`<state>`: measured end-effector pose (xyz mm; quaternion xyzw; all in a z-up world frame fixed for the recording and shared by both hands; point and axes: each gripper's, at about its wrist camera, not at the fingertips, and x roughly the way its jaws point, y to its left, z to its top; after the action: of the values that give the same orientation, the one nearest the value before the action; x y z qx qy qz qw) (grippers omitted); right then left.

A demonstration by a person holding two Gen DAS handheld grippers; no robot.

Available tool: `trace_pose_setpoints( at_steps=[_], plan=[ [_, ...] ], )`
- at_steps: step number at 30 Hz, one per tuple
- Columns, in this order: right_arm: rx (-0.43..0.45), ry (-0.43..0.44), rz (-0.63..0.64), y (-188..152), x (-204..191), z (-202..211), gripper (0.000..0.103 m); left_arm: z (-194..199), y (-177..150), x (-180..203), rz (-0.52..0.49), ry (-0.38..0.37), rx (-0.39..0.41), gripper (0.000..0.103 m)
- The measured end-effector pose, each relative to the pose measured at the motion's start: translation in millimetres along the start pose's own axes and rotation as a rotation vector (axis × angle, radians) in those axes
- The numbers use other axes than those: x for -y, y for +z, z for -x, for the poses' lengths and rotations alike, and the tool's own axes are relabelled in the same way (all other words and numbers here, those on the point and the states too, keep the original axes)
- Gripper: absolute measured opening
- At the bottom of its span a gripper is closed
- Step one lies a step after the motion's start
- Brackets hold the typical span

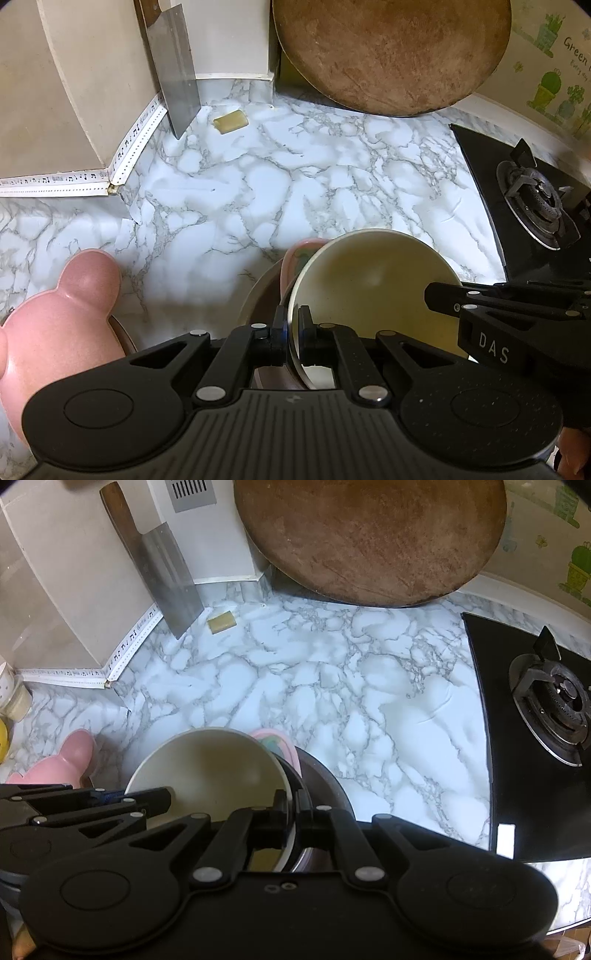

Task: Organize plates and bowls
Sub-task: 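Lift and carry the cream bowl with both tools over the pink pot, then lower the cream bowl into the pink pot and open both tools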

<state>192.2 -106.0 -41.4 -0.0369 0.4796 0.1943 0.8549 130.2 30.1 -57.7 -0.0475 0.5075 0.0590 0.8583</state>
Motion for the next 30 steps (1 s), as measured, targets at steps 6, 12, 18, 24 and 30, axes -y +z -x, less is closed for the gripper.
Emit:
trace_pose_setpoints(
  at_steps=[6, 12, 18, 24, 30],
  plan=[
    [0.002, -0.008, 0.015, -1.4, 0.1, -6.7, 0.005, -5.6, -1.8, 4.0, -0.010, 0.010, 0.010, 0.005],
    [0.014, -0.015, 0.020, -2.0, 1.3, -7.6, 0.005, -10.2, -3.2, 3.2, -0.003, -0.003, -0.006, 0.005],
    [0.015, -0.005, 0.032, -0.9, 0.4, -7.1, 0.015, -11.0, -7.6, 3.3, -0.013, -0.012, -0.004, 0.005],
    [0.019, 0.023, 0.026, -2.0, 3.2, -3.2, 0.022, -0.7, -11.6, 3.1, -0.029, -0.015, 0.023, 0.006],
    [0.055, 0.052, 0.039, -4.2, 3.0, 11.0, 0.037, 14.3, -13.7, -3.0, -0.031, -0.032, 0.059, 0.006]
  ],
)
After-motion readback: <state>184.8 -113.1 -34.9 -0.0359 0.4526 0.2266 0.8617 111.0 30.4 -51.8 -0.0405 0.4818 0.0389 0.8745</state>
